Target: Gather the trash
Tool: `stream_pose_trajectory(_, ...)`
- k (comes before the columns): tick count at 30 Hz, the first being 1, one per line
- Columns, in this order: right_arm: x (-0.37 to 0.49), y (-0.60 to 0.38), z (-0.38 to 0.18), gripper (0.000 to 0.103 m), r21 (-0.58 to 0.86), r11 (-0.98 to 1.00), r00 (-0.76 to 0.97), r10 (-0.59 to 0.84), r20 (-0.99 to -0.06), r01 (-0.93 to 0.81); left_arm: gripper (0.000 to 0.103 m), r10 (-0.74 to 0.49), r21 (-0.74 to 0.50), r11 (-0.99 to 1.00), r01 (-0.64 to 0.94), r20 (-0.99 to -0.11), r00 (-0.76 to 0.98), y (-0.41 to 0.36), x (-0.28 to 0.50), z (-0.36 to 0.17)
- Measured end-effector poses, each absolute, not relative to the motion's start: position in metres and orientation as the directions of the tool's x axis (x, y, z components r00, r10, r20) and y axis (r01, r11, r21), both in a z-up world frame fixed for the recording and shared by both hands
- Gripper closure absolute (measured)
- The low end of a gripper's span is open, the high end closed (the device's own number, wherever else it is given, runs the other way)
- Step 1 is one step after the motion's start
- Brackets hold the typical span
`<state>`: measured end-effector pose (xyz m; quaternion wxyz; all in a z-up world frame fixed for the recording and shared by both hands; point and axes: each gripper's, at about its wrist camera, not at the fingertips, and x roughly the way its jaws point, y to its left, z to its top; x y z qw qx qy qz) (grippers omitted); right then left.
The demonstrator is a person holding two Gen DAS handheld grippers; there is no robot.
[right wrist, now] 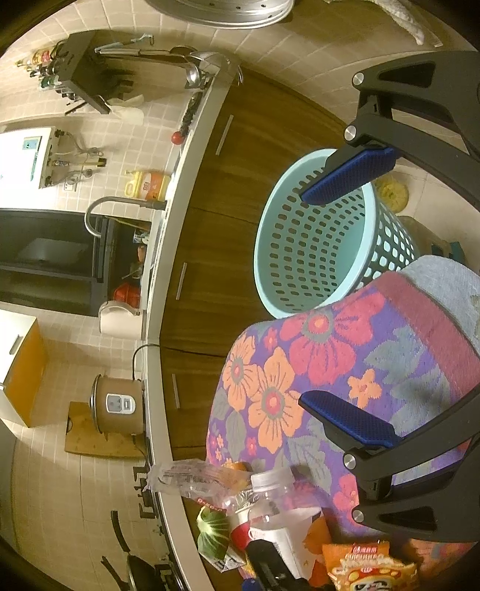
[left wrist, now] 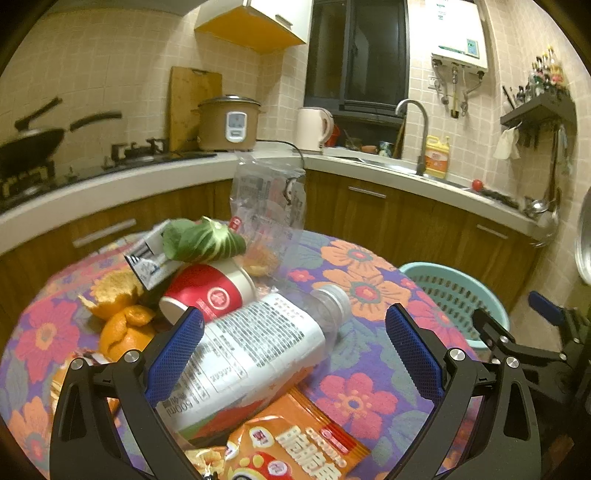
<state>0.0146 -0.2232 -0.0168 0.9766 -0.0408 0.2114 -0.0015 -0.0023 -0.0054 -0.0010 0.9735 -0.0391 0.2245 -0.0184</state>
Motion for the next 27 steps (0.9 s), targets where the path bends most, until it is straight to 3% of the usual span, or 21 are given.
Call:
stream_pose_trajectory(15,-0.019,-0.171,0.000,0.008,-0.104,0.954,0.894,0.222,-0.388,-0.282,0.012,0.012,-0.164,0.980,-0.114,-0.519,0.855,0.068,-0.044,-0.005)
stream_pose_trajectory(20,-0.033,-0.157,0.001,0.008,-0.131,0.936,0.891,0.259,-0.372,-0.327,0.013,0.046,-0.159,0.976,-0.147,-0.511,0.858,0.082,-0.054,-0.004)
stream_pose_trajectory(27,-0.041,-0.139,-0.003,0.009,-0.083,0.901,0.826,0.349,-0.443,-0.426,0.014,0.137,-0.139,0.960,-0.245,-0.532,0.836,0.109,-0.069,-0.002)
